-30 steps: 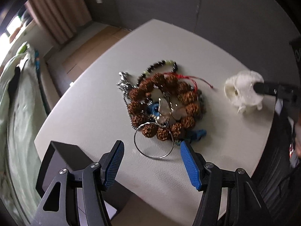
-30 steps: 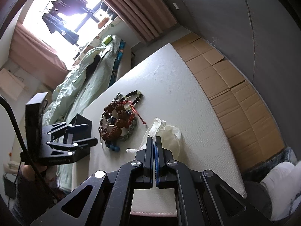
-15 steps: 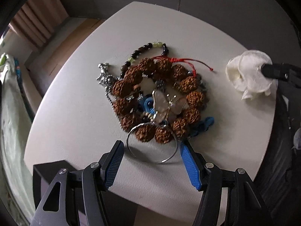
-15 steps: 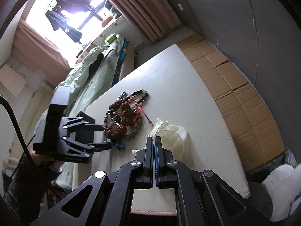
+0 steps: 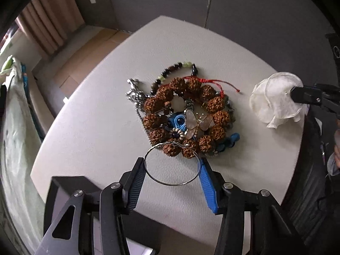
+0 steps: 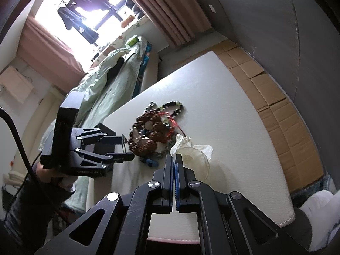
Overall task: Organize jewelry
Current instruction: 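Carry the hoop earring into the black box and open the left gripper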
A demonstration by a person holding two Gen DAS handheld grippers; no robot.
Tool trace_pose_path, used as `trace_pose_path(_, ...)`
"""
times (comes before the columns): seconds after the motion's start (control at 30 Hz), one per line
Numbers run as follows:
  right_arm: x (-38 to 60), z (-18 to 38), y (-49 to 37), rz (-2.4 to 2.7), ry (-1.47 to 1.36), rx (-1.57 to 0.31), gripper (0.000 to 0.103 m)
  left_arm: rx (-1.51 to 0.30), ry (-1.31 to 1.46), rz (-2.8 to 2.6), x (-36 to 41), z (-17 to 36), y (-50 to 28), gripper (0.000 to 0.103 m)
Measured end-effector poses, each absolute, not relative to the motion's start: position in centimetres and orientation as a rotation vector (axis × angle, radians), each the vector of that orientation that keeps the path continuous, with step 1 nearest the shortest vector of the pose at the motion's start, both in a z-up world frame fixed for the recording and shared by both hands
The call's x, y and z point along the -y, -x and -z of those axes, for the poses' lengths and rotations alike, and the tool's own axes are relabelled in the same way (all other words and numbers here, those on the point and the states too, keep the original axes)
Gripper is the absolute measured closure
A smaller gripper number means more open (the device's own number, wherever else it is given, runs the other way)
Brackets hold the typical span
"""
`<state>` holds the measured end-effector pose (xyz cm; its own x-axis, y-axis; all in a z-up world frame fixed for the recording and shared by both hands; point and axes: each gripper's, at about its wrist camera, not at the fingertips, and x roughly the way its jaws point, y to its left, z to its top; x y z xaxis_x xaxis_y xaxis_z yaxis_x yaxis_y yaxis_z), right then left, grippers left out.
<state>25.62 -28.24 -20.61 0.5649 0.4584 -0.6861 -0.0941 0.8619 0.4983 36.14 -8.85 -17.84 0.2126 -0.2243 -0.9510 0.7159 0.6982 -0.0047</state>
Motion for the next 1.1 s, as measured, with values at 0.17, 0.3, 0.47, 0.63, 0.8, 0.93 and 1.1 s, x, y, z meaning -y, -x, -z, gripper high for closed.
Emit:
trace_pose_path(0.17, 26.8, 19.6, -25.7, -0.355, -0.422, -0.909, 0.1, -1.142, -0.454, 0.676, 7.3, 15.4, -35.3, 0.051)
trace_pose_path(0.3, 25.2, 18.6, -25.8, -0.382, -0.408, -0.893, 0.1, -1.098, -0.411, 0.656, 5.4, 12.9, -34.7, 0.051)
trace_pose_path(0.47, 22.5, 17.3, -26.1, -0.427, -0.379, -0.879, 0.1, -1.084, -0.401, 0.614, 2.8, 12.1, -34.6, 0.051)
trace_pose_path(0.63, 19.7, 16.3, -26.4, -0.474, -0.348, -0.871, 0.1, -1.1, -0.379, 0.548, 0.1, 12.5, -34.4, 0.051)
trace_pose_path(0.8, 17.0, 15.7, -26.9, -0.514, -0.33, -0.872, 0.1, -1.123, -0.327, 0.511, -2.1, 13.1, -34.5, 0.044)
trace_pose_path(0.93, 14.3, 15.1, -27.7, -0.554, -0.315, -0.872, 0.1, -1.103, -0.277, 0.485, -4.3, 12.7, -33.9, 0.025)
trace_pose_path(1.1, 10.9, 14.1, -28.7, -0.602, -0.293, -0.86, 0.1, -1.079, -0.235, 0.46, -6.5, 11.9, -32.6, 0.024)
